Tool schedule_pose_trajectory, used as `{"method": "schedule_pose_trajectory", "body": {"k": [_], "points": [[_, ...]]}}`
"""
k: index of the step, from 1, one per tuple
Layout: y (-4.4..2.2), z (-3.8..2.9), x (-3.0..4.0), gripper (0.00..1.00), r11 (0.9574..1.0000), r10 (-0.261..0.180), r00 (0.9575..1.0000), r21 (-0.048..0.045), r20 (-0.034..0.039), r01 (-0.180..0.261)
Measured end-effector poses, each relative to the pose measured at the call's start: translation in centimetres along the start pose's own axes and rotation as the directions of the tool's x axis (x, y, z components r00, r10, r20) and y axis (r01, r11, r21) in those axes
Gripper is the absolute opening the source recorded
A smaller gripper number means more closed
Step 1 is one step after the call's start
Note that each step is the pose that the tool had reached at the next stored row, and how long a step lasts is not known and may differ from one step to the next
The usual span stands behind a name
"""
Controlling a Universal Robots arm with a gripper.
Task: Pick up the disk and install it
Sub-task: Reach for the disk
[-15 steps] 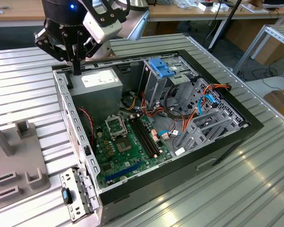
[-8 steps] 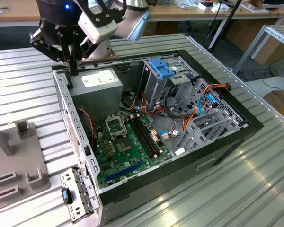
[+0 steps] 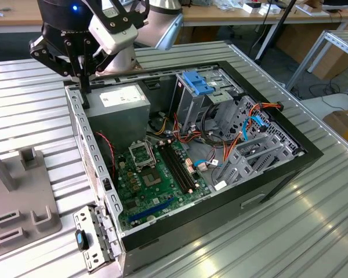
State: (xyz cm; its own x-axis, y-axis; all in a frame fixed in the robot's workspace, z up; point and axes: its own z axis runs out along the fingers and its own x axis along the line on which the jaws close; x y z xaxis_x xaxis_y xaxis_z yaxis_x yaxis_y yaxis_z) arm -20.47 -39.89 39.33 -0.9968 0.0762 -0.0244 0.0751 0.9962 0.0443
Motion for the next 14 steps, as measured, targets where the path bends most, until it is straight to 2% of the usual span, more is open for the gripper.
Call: {"method": "schedule_pose_trajectory", "body": {"k": [9, 14], "points": [[-0.04, -0.01, 0.47, 0.11, 1.0000, 0.000, 1.0000, -0.0001, 0.0000, 0.000], [-0.08, -0.03, 0.96, 0.11, 1.0000, 0.000, 1.0000, 0.0000, 0.0000, 0.000]]}}
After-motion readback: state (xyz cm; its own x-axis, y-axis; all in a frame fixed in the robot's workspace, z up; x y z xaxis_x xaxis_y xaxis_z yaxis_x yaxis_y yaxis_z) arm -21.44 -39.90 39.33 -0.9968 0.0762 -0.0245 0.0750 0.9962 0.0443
